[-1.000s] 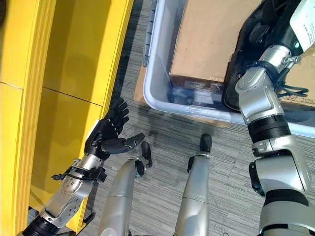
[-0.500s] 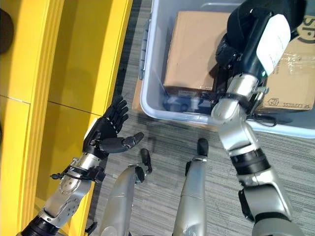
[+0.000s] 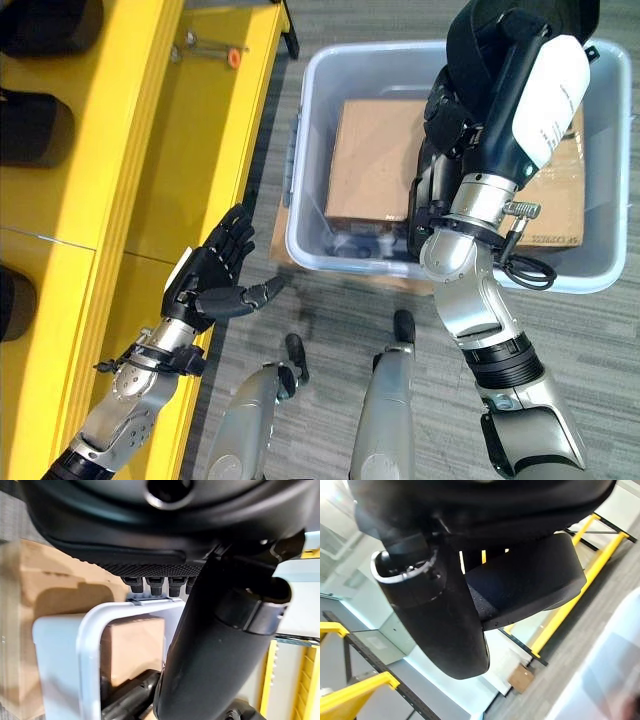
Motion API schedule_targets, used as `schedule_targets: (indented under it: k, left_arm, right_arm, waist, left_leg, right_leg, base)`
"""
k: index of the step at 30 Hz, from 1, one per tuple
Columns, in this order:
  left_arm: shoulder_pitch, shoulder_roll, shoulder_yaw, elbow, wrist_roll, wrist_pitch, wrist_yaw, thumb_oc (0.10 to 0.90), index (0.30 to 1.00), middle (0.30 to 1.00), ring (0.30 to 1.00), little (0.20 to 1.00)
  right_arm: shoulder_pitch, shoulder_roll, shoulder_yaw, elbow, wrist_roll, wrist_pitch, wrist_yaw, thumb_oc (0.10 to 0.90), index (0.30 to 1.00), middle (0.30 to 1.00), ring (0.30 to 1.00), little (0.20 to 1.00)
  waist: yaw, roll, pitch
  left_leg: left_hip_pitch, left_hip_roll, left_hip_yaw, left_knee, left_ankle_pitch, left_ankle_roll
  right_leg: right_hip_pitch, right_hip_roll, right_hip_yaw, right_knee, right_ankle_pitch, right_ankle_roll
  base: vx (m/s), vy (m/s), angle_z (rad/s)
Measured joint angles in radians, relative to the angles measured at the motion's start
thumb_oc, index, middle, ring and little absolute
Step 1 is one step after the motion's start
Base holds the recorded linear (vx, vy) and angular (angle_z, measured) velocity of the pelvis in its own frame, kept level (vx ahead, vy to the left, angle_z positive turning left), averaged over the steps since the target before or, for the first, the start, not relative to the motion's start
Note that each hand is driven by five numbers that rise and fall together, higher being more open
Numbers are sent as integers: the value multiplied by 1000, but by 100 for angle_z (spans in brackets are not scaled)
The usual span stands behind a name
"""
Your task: Move parts from the plastic box to the shelf.
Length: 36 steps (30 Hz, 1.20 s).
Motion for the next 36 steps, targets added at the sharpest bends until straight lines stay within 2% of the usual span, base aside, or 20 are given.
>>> schedule_targets:
  k: [3,12,16,17,19,24,28,36]
  left_arm:
    - [14,-6,12,-4,-1,7,-28,900,1000,1000,1000,1000]
    - [25,-13,59,-15,0,26,-70,900,1000,1000,1000,1000]
    - [25,-17,115,-38,-1,35,-102,900,1000,1000,1000,1000]
    - [32,-17,124,-40,-1,35,-116,900,1000,1000,1000,1000]
    - [43,-11,126,-40,-1,34,-130,900,1000,1000,1000,1000]
    - [60,4,126,-40,0,32,-177,900,1000,1000,1000,1000]
    - [70,5,122,-39,8,30,-195,900,1000,1000,1000,1000]
    - [67,48,102,-41,37,30,-218,900,1000,1000,1000,1000]
  right_arm:
    - [30,-1,-5,-4,-26,1,49,400,300,300,300,300]
    - [97,-58,-4,-100,-47,-15,190,400,300,300,300,300]
    - [149,-130,-4,-157,-103,-61,277,400,300,300,300,300]
    - [170,-149,-3,-164,-117,-89,293,400,300,300,300,300]
    - [197,-160,-3,-168,-132,-137,305,400,300,300,300,300]
    - [204,-167,15,-168,-135,-200,331,400,300,300,300,300]
    - [218,-170,36,-169,-135,-229,334,400,300,300,300,300]
    - [359,-178,49,-197,-133,-245,336,400,300,300,300,300]
  waist:
    - [-5,-1,0]
    - [-4,-5,-3]
    - [1,-30,-17]
    - [8,-39,-38]
    - [21,-63,-92]
    - [30,-118,-163]
    - [44,-122,-173]
    - [38,-135,-212]
  left_leg:
    - [103,6,-16,-91,30,-10]
    - [285,15,-37,-291,99,-31]
    - [357,17,-55,-363,125,-35]
    - [370,17,-56,-381,130,-35]
    - [367,17,-56,-398,135,-35]
    - [389,14,-69,-432,149,-37]
    - [430,12,-70,-458,156,-37]
    - [443,8,-75,-503,178,-32]
  right_leg:
    - [116,6,-39,-88,20,-5]
    - [297,18,-100,-234,57,-3]
    - [382,20,-136,-295,69,-3]
    - [396,20,-142,-313,73,-2]
    - [401,21,-145,-343,82,-1]
    - [456,21,-165,-427,118,1]
    - [508,21,-174,-467,134,-1]
    - [514,19,-178,-482,146,0]
  base:
    - [72,-52,11]
    - [77,4,8]
    - [61,40,14]
    - [-17,57,13]
    - [-16,89,3]
    - [-31,115,8]
    - [-26,145,3]
    - [-33,181,2]
